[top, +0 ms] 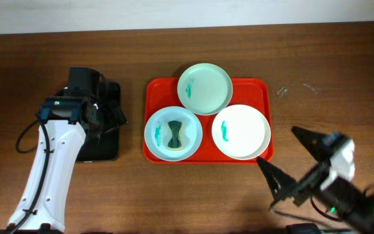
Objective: Clean dirty plates on tray and stack at the side
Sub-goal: 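Reach the right gripper to the lower-left plate rim and grasp it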
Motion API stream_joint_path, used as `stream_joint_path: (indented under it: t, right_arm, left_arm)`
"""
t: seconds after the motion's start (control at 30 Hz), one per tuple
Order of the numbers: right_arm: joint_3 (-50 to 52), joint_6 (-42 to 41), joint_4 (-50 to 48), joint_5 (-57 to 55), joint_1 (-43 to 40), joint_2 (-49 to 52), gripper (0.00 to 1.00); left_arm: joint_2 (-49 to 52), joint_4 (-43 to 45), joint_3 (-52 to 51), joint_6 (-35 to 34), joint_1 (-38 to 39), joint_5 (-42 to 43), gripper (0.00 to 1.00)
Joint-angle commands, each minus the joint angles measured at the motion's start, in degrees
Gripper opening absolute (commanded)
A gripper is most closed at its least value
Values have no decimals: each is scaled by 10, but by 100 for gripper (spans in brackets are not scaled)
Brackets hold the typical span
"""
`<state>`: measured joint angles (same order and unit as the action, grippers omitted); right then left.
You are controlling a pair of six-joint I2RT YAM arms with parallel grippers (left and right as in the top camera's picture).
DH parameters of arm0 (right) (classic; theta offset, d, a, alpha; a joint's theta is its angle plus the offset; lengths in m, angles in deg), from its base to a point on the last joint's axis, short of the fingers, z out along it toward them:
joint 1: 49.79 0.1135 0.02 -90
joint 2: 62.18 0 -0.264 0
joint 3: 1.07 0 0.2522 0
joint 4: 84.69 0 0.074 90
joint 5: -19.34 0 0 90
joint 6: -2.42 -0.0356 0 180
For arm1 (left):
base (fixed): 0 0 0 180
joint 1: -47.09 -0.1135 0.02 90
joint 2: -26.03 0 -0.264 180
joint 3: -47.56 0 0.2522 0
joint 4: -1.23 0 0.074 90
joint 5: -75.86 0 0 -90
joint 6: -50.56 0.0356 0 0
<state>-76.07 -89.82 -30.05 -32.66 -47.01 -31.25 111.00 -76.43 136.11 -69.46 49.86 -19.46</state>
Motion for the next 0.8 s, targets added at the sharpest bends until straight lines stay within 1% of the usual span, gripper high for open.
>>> stream_joint_path:
  t: [0.0, 0.03, 0.07, 0.13, 0.17, 0.2, 0.23, 0.27, 0.3, 0.33, 0.43, 0.53, 0.57, 0.63, 0.67, 0.77]
  right_arm:
    - [-83, 17, 61, 177, 2, 115, 98]
    - [-87, 16, 37, 230, 2, 145, 98]
    - [-87, -1, 19, 252, 2, 165, 98]
    - [-87, -69, 1, 237, 3, 212, 98]
    - [-86, -82, 5, 212, 8, 229, 98]
    - [-86, -85, 14, 170, 18, 246, 100]
    - [-86, -104, 30, 67, 43, 270, 90]
    - [-86, -129, 42, -11, 64, 285, 83]
    - [-86, -156, 54, -99, 96, 308, 80]
    - [-86, -178, 59, -163, 129, 332, 80]
    - [-86, -240, 46, -305, 224, 422, 79]
    - [-86, -269, 31, -395, 269, 508, 74]
    - [-86, -272, 18, -407, 276, 542, 69]
    - [-86, -272, -12, -401, 280, 601, 48]
    - [-86, -272, -24, -399, 280, 625, 44]
    - [-86, -255, -72, -342, 280, 698, 43]
  left_arm:
    - [0, 0, -2, 3, -2, 2, 99]
    - [0, 0, -2, 3, -2, 2, 99]
    - [0, 0, -2, 3, -2, 2, 99]
    - [0, 0, -2, 3, -2, 2, 99]
    - [0, 0, -2, 3, -2, 2, 99]
    - [0, 0, -2, 3, -2, 2, 99]
    - [0, 0, -2, 3, -2, 2, 99]
    - [0, 0, -2, 3, -2, 2, 99]
    - [0, 0, -2, 3, -2, 2, 99]
    - [0, 0, -2, 3, -2, 2, 99]
    - [0, 0, -2, 2, -2, 2, 99]
    - [0, -1, -2, 3, -2, 2, 99]
    - [0, -1, -2, 3, -2, 2, 99]
    - [0, 0, -2, 3, -2, 2, 99]
    - [0, 0, -2, 3, -2, 2, 99]
    - [0, 0, -2, 3, -2, 2, 99]
